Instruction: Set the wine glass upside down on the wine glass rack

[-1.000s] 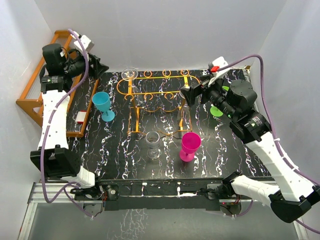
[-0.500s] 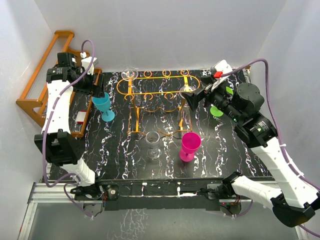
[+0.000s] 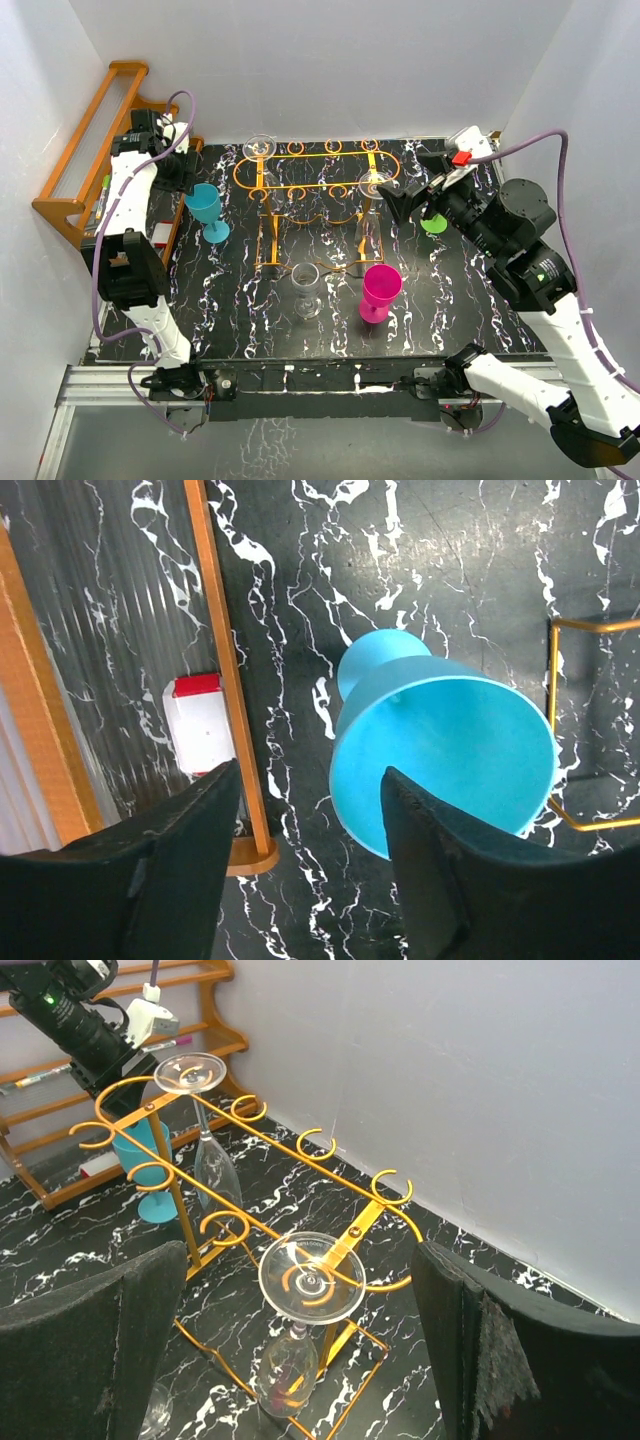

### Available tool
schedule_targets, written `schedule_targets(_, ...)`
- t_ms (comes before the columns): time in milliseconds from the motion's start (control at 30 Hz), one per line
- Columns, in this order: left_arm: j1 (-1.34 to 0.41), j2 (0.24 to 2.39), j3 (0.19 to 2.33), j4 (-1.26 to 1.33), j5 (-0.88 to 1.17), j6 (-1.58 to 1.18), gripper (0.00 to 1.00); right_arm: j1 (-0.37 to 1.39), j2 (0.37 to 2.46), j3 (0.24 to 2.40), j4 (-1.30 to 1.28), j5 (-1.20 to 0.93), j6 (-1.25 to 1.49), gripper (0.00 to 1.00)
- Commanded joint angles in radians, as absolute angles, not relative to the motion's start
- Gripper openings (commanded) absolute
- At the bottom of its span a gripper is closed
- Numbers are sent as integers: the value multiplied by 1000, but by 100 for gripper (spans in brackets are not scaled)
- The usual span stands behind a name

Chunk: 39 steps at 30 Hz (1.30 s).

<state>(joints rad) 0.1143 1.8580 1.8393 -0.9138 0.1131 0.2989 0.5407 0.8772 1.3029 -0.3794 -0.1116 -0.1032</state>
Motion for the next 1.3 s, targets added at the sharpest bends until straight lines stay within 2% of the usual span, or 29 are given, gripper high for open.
schedule_targets(0,117,1846,1835,-869,79,283,54,543,887,1356,-362,-100,-109,98)
schedule_targets(433,118,1885,1801,-827,92,284,37,542,887,1366,-342,-88,-99,98)
schedule_targets(567,117,1897,1797,-826,101,285,20,542,888,1368,-342,-84,-98,98)
schedule_targets(633,117,1902,1810,-843,120,287,0,543,888,1371,-342,-82,-99,98)
schedule_targets(800,97,1840,1923,-893,122,306,0,543,892,1373,-341,-72,-101,98)
schedule_targets(933,15,1750,2005,-820,-96,449,0,543,907,1372,-325,-78,-100,98)
schedule_targets(1033,-81,1663,1942,-595,-232,635,0,543,924,1368,-296,-90,-93,98)
schedule_targets(1167,-217,1621,1811,-107,-421,1010,0,543,953,1394,-266,-81,-58,98)
schedule_targets(1267,-284,1648,1831,128,-442,1222,0,543,954,1391,-229,-71,-36,98)
